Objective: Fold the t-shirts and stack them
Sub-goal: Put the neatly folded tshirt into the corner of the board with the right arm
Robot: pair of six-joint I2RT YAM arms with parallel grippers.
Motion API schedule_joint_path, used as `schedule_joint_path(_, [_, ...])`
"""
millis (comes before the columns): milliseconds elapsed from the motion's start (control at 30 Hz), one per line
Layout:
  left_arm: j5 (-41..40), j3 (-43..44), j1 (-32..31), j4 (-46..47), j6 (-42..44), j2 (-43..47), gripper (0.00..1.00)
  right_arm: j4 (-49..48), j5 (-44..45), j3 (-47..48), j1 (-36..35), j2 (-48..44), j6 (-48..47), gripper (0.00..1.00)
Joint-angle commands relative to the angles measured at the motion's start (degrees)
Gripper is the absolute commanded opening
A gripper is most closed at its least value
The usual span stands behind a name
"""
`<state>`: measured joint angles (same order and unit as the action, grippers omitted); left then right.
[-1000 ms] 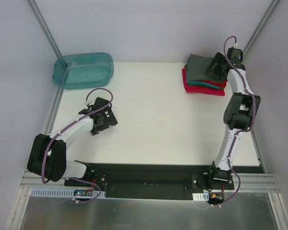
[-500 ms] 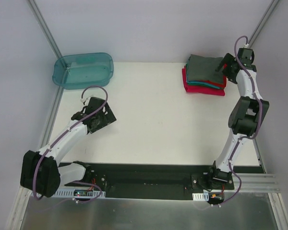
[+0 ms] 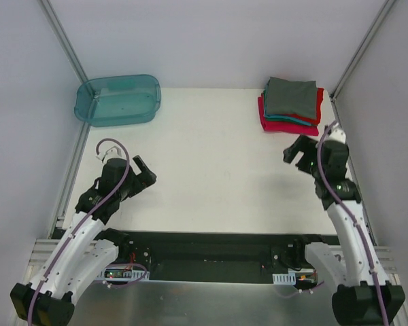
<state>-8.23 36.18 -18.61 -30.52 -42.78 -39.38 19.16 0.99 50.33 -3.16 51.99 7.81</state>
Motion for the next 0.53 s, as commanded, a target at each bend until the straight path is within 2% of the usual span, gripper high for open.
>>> schedule_joint_path(0, [0.4,-3.1,0.8,-2.1,-1.6,3.5,0.99,-1.7,-3.7,-17.4,-0.4,-13.3,3.3,0.96])
schedule_joint_path(100, [0.7,-3.7,0.7,-2.1,-2.0,4.8,0.99,-0.3,-6.5,-24.6,-0.6,-22.0,2.4,0.96])
schedule_joint_path(233, [1.0,-4.0,0.8,-2.2,-3.0,6.5,0.99,3.2,-4.9,-27.0,-0.6,-30.3,3.1,0.96])
schedule_joint_path(500, [3.0,-5.2,0.9,-2.6,-3.4,9.8,0.99,1.3,0.9,-31.3,-0.6,-40.1,4.0,0.96])
